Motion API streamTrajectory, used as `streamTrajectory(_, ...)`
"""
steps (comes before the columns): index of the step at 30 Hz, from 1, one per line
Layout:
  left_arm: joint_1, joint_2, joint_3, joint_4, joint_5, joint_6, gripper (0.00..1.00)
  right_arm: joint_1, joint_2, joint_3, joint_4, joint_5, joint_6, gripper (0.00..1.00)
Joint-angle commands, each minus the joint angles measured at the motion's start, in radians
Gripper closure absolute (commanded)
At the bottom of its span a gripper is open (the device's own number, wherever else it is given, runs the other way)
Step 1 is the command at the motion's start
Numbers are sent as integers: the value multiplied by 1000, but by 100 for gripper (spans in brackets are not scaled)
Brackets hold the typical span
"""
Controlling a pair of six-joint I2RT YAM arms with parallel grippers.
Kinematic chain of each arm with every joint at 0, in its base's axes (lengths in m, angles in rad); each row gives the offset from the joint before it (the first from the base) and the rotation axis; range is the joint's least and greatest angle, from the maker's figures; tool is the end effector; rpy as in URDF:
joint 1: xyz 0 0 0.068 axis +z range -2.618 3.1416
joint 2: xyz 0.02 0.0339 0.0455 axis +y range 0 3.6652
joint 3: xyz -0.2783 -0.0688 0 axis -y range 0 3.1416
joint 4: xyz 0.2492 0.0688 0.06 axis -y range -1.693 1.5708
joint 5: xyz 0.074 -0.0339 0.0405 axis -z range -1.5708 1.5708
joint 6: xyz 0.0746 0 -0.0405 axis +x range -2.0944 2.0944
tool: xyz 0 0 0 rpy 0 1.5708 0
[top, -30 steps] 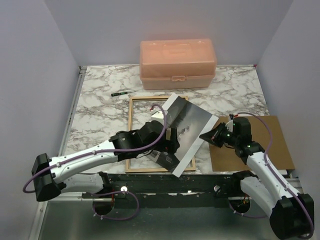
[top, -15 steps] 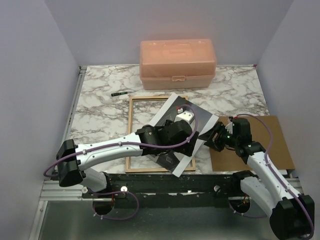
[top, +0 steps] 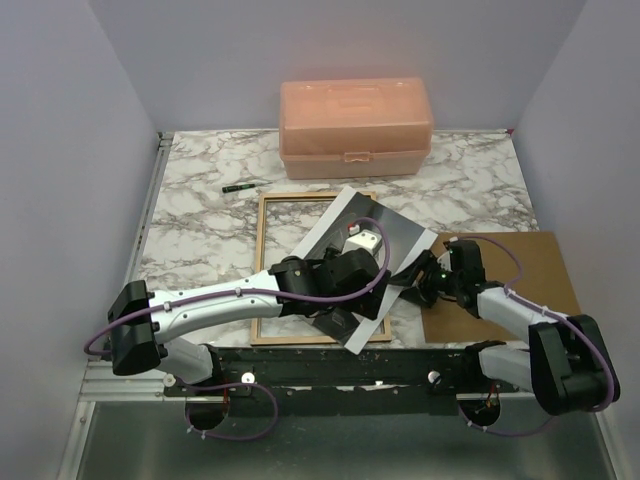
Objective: Put the photo into the frame
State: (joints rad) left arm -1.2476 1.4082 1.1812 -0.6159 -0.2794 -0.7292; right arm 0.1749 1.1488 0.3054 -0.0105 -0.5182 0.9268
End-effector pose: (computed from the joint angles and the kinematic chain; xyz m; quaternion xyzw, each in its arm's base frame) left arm 0.1237 -0.3047 0.2817 0.1893 0.9072 -0.2228 0.3026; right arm 0.1981 0.0725 0.1165 0.2487 0.8750 0.3819 0.1634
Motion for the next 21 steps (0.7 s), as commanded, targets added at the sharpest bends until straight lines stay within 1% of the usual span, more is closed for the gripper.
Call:
streamTrajectory(1,-6,-37,-21,22,-20,-30,4,-3,94,-17,186,-12,-11,44)
streamTrajectory(4,-6,-46,-31,42,-12,-31,4,-4,156,-7,232,-8,-16,60)
streamTrajectory(7,-6,-53,-37,57,-2,-27,3,-3,201,10,256,-26,-10,72)
streamTrajectory(11,-7,-50,-22,39,-2,-11,4,-4,167,15,261,-55,16,89)
streamTrajectory(15,-11,-35,16,-13,-33,7,3,-3,55,47,164,-62,26,95)
streamTrajectory(18,-25,-9,68,-73,-70,23,3,-3,-51,99,34,-44,43,96)
streamTrajectory(21,-42,22,114,-99,-96,39,4,-3,-137,158,-112,-14,62,97)
